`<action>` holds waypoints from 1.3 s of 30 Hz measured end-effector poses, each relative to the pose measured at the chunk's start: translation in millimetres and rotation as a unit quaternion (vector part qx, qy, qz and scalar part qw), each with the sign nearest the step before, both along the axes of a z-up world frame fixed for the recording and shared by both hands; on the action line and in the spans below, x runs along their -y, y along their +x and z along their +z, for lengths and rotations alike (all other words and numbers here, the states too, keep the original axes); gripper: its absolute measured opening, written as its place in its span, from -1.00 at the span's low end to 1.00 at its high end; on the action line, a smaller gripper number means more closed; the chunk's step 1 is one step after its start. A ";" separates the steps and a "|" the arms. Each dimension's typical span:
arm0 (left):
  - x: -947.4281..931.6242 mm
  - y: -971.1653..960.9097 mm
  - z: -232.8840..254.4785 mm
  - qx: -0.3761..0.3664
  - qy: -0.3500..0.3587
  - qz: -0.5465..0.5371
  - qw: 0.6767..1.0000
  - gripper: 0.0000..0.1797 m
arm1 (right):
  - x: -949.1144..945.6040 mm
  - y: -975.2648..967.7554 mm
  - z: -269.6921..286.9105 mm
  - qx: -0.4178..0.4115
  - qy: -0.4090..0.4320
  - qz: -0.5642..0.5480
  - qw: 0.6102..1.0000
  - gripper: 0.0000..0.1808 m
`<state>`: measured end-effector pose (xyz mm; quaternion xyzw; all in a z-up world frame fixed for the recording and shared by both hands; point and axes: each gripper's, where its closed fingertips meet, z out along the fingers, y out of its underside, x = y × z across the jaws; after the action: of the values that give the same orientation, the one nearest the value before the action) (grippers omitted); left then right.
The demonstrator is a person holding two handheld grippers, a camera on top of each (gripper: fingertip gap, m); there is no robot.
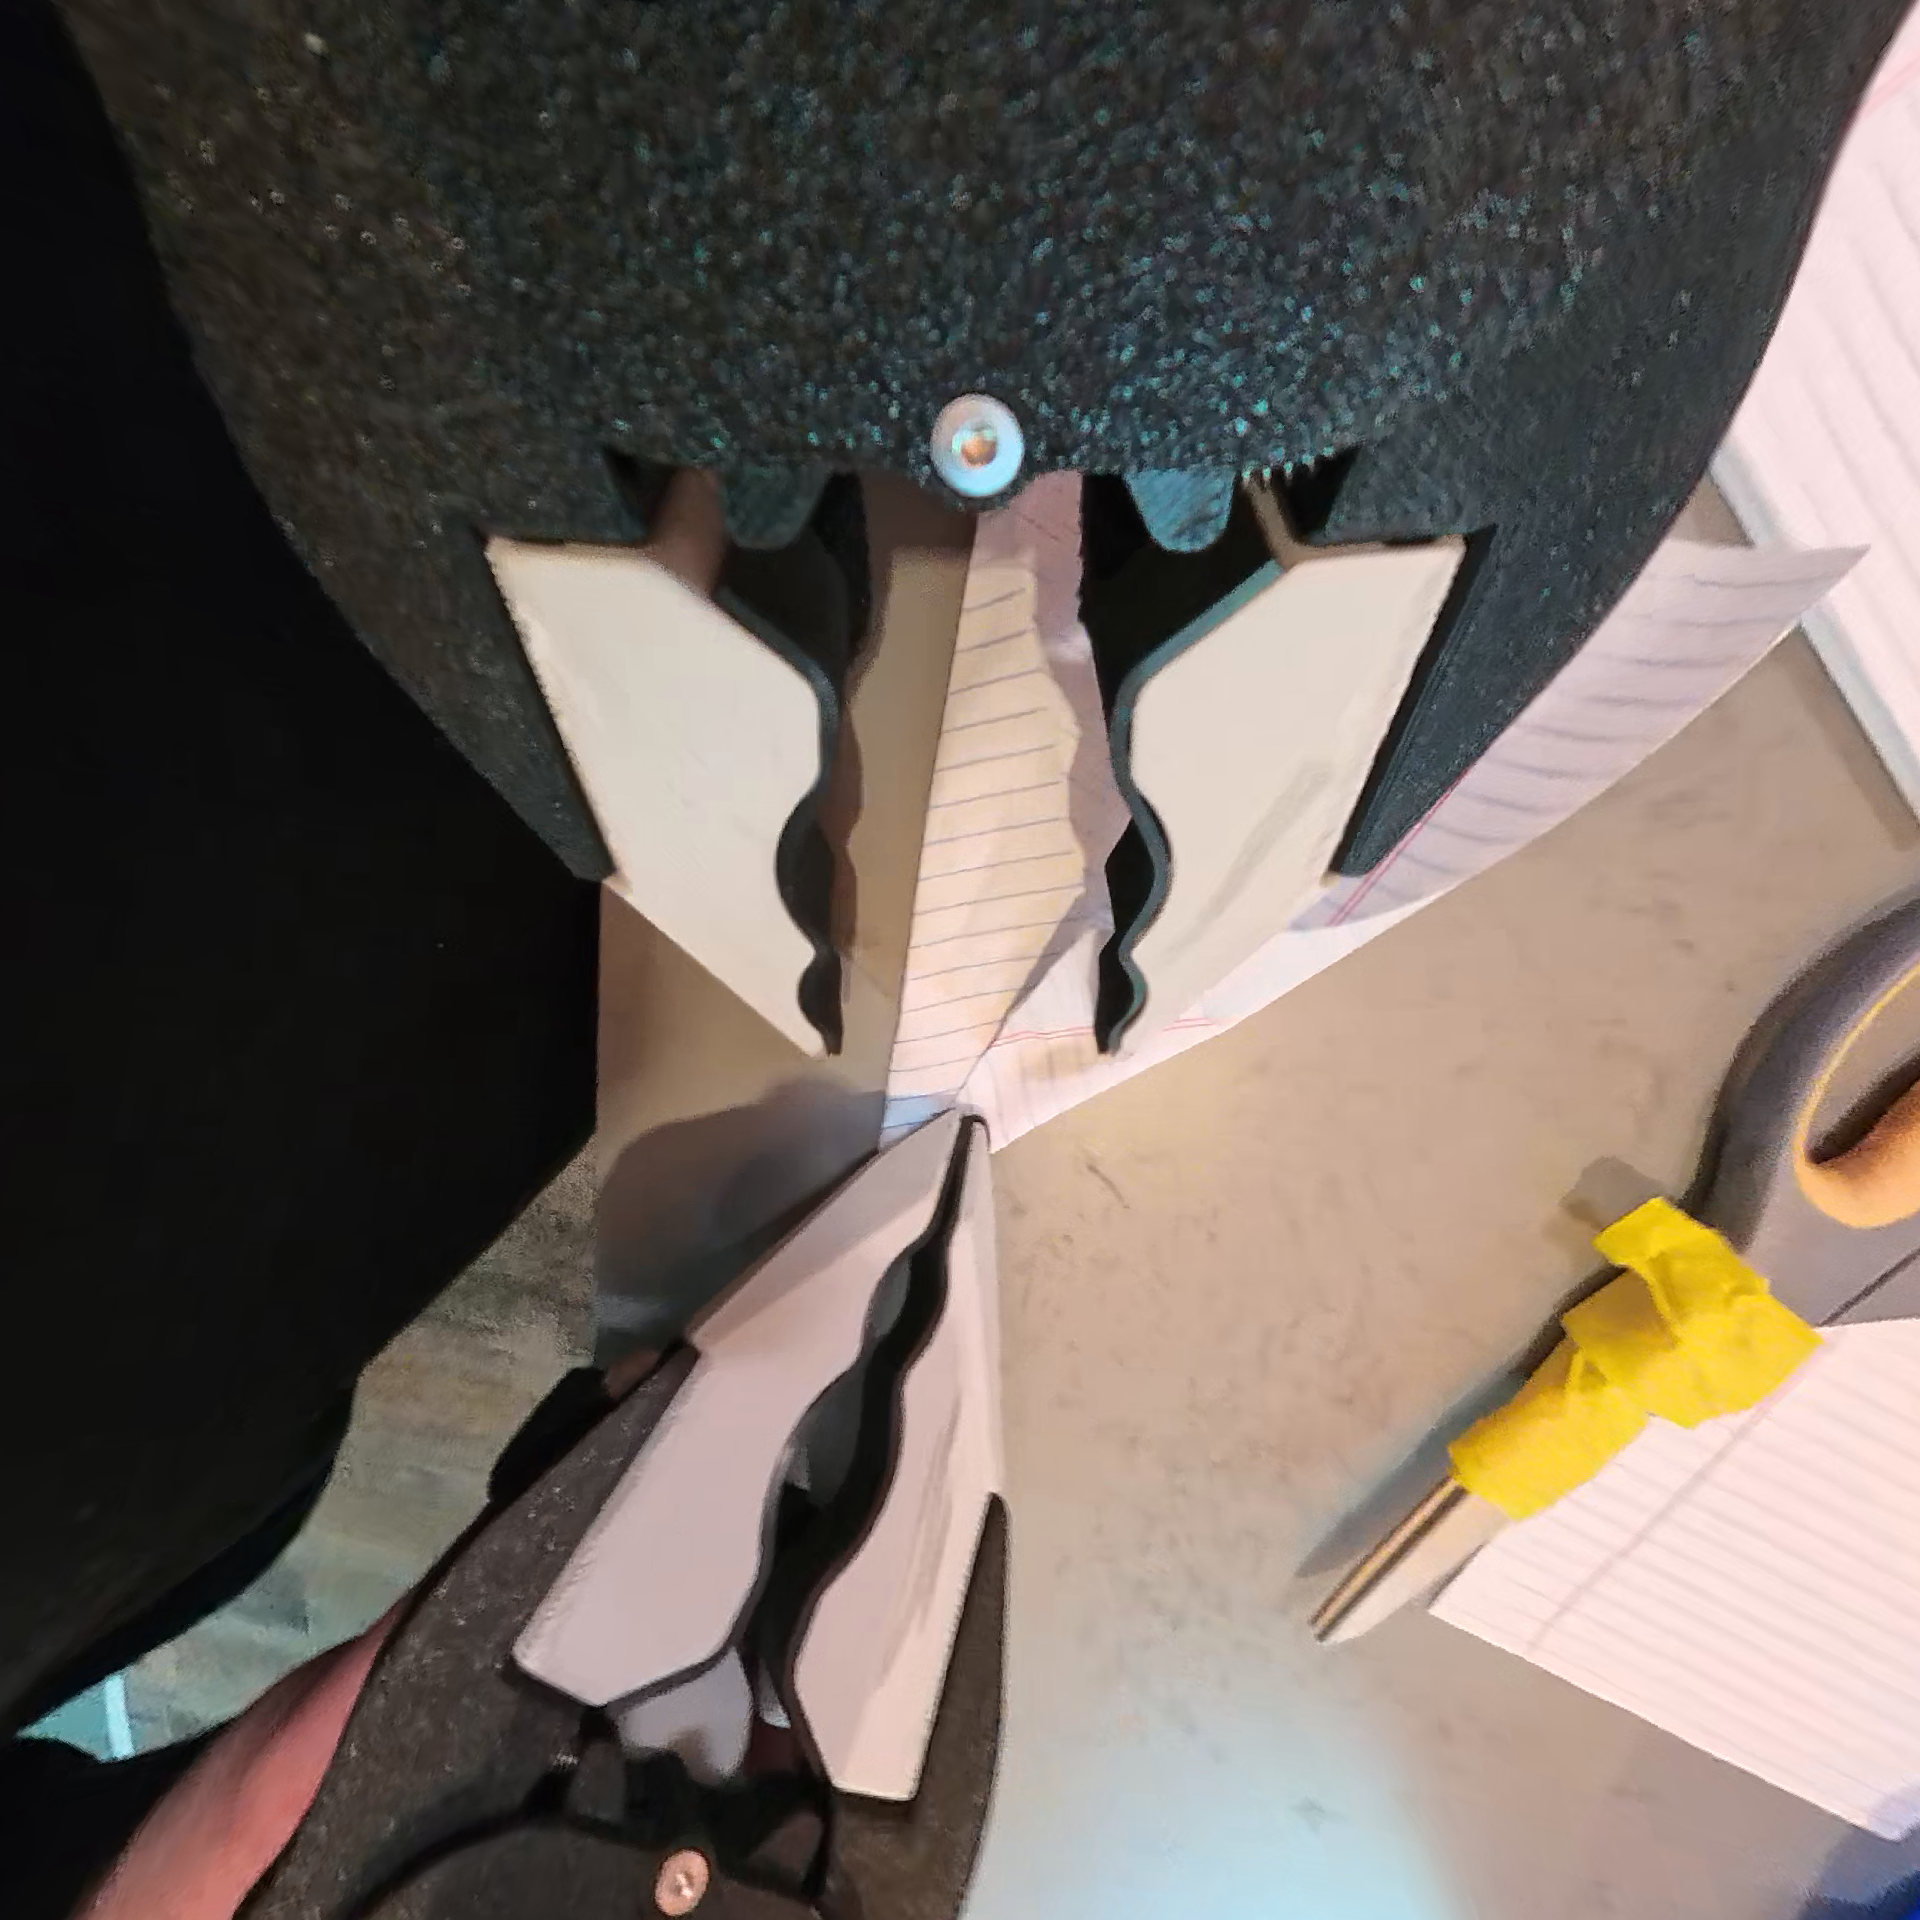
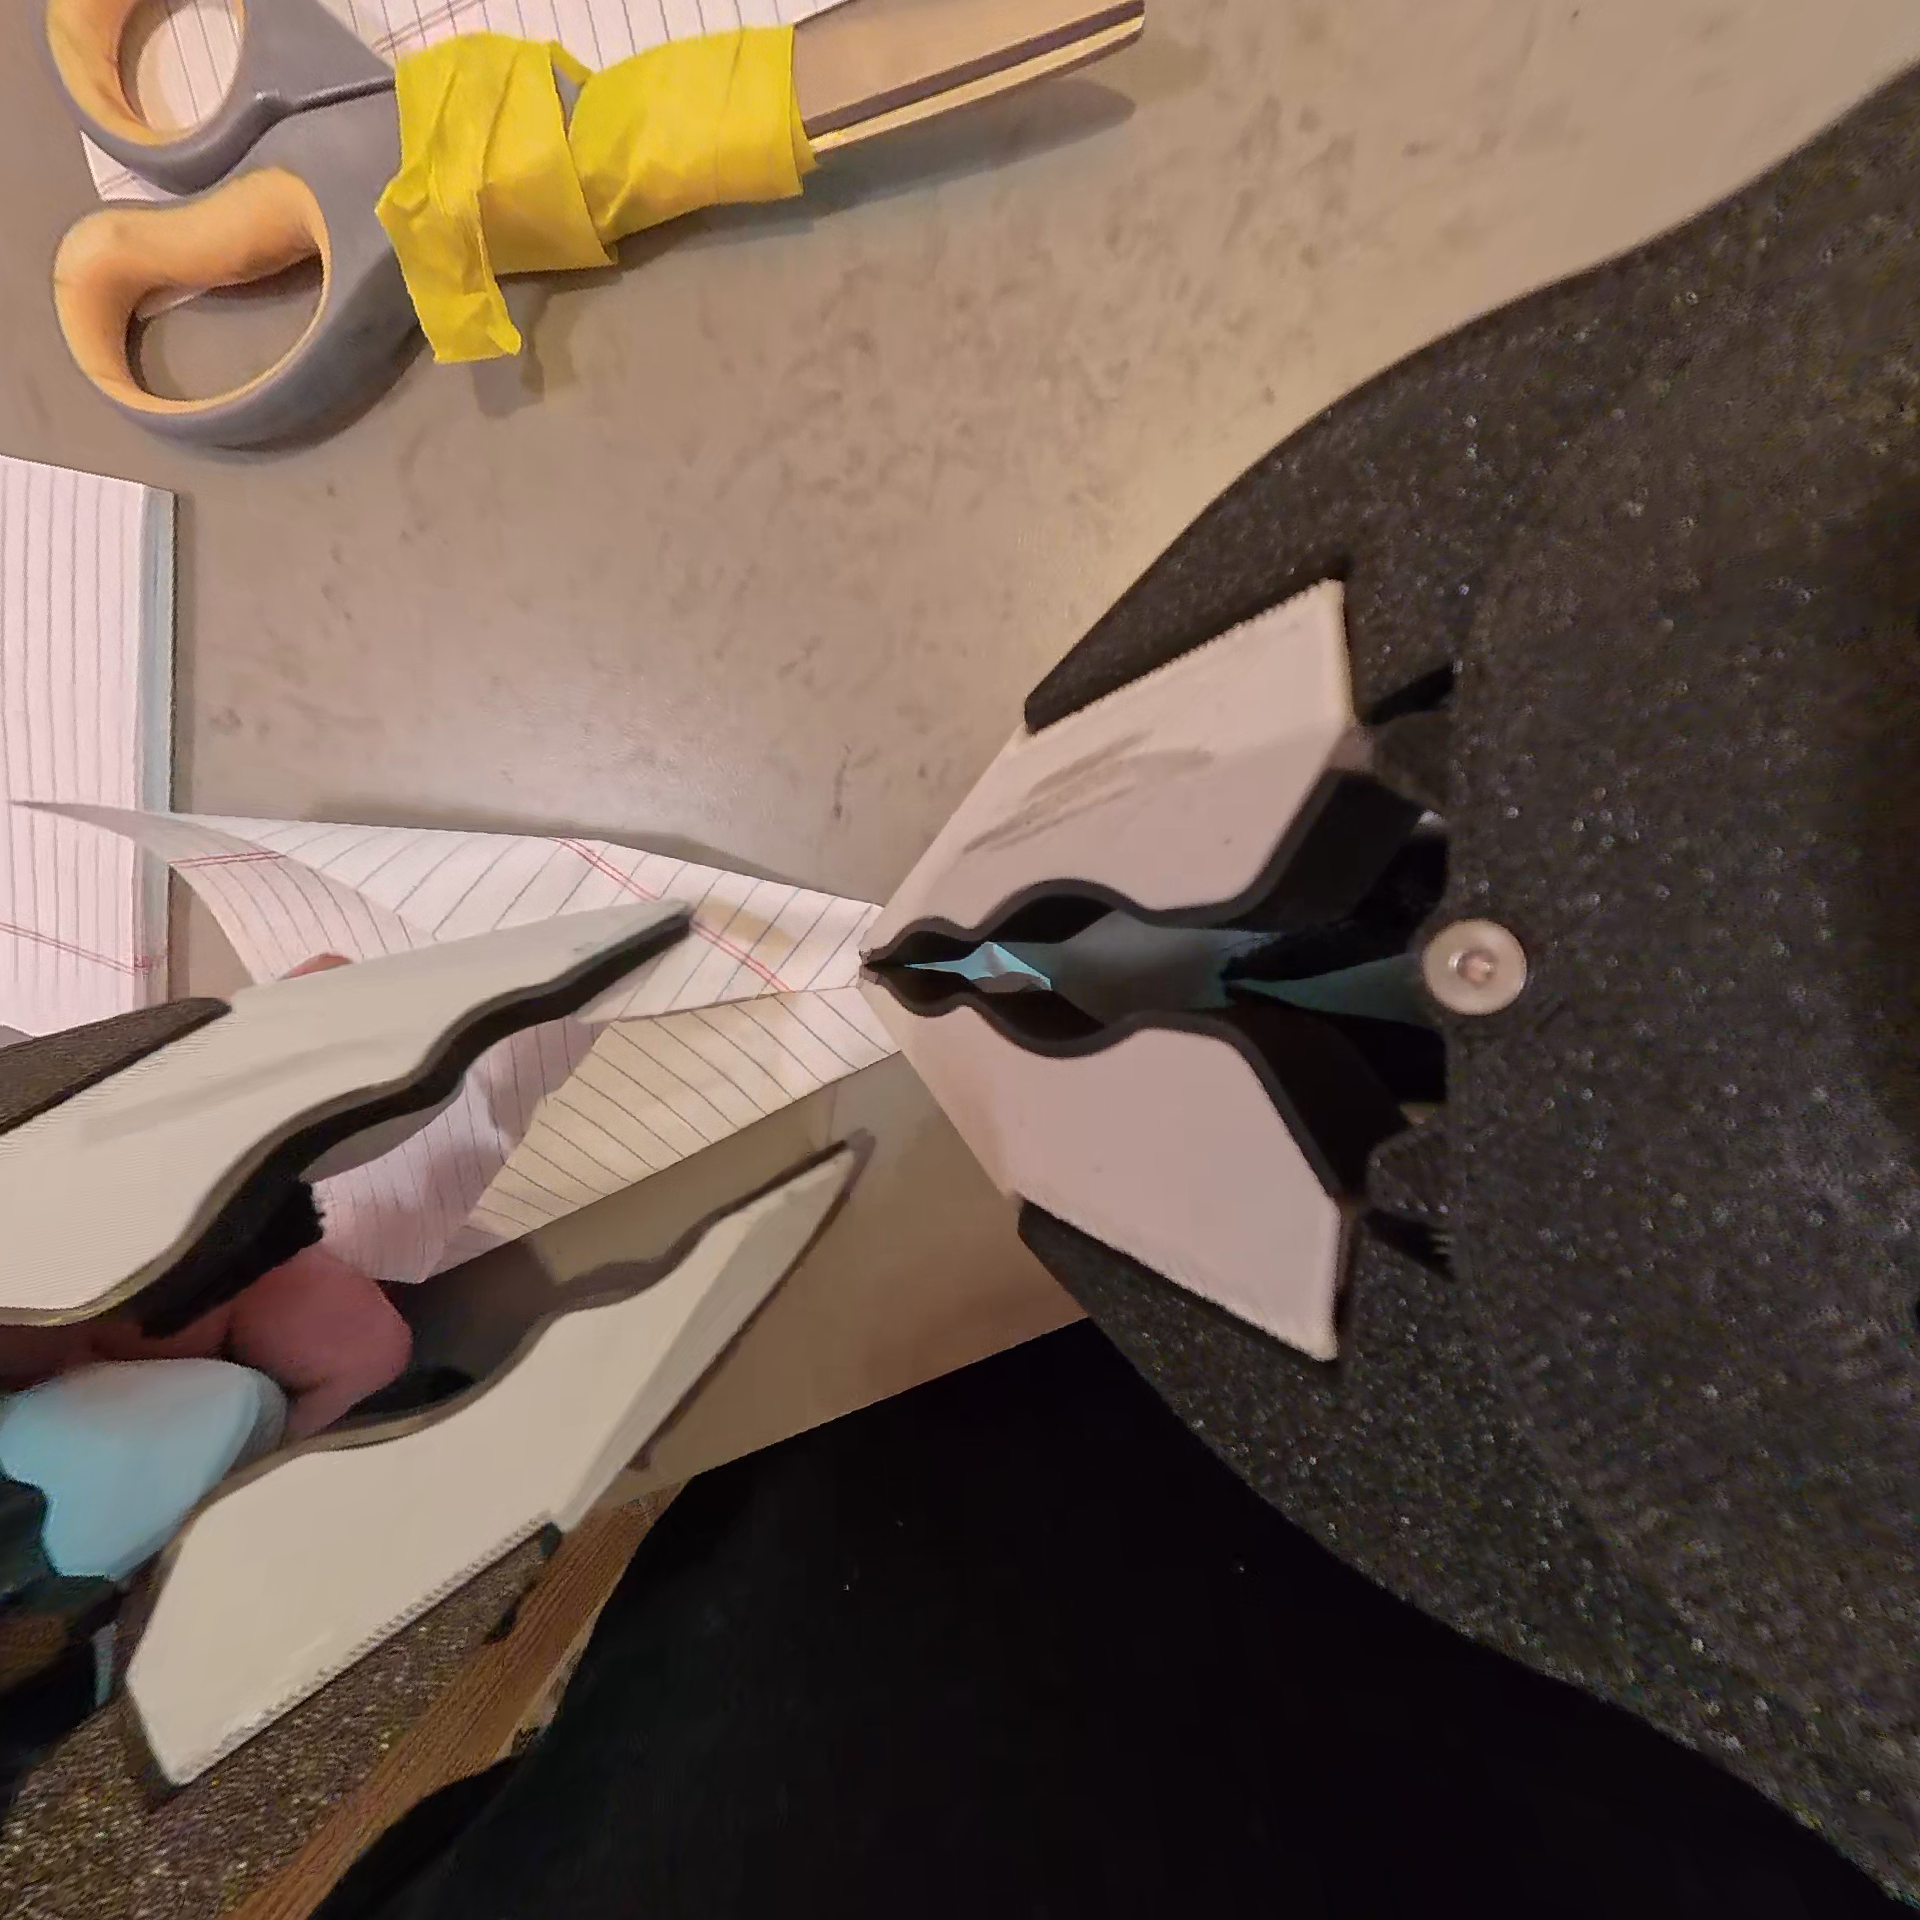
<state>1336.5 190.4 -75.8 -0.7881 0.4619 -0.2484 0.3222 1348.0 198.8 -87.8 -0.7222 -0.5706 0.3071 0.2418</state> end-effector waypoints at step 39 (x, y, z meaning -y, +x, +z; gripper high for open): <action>-29.5 -22.1 -11.5 -0.033 0.001 0.108 0.994 -0.74 | -2.7 -14.4 6.2 -0.019 0.001 -0.003 1.000 -1.00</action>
<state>1314.4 219.9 -87.3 -0.8408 0.3848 -0.1853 0.3325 1333.6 201.4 -81.6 -0.7175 -0.5644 0.3193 0.2543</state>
